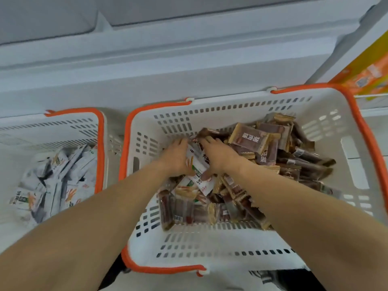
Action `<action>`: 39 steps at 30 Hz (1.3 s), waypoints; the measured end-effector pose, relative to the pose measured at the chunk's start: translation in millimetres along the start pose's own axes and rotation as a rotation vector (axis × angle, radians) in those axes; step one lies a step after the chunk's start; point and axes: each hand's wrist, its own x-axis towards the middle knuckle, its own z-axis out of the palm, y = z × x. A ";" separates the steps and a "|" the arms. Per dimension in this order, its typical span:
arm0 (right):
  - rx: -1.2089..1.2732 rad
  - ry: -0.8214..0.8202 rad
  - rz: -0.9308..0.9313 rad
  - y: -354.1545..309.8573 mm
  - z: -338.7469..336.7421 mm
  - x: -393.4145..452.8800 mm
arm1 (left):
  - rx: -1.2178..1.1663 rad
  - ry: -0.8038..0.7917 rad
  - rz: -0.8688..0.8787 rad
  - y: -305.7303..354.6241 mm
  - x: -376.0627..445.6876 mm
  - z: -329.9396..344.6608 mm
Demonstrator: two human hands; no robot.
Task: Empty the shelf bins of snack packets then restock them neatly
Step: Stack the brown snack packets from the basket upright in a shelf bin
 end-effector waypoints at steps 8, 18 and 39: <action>0.355 0.046 0.002 13.2 -12.0 2.0 | -0.431 -0.055 -0.065 -18.5 23.7 27.7; 0.272 -0.118 0.093 0.5 -19.9 -3.2 | -0.400 -0.173 -0.108 -13.1 8.4 28.9; 1.012 0.201 -0.014 -88.1 -113.2 -100.8 | -0.870 0.342 -0.012 -17.1 -166.3 -88.8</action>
